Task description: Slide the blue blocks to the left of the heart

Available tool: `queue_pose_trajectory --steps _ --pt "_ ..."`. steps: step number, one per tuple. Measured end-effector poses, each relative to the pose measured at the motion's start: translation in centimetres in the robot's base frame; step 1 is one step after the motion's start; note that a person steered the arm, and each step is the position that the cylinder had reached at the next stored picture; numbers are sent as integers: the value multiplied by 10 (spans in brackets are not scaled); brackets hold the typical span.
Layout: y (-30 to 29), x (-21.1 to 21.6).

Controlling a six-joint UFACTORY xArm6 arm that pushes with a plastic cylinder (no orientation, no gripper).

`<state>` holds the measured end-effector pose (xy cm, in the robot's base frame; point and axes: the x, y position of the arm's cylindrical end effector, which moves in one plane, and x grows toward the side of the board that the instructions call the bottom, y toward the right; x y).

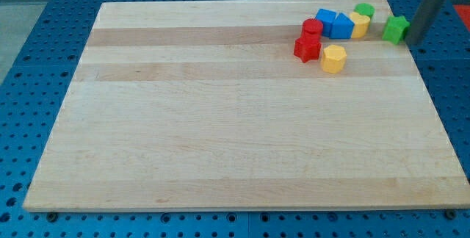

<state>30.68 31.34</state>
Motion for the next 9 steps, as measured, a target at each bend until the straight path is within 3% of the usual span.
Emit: queue_pose_trajectory --steps 2,7,9 --pt "-2 -1" --pt "-182 -1" --pt "-227 -22"
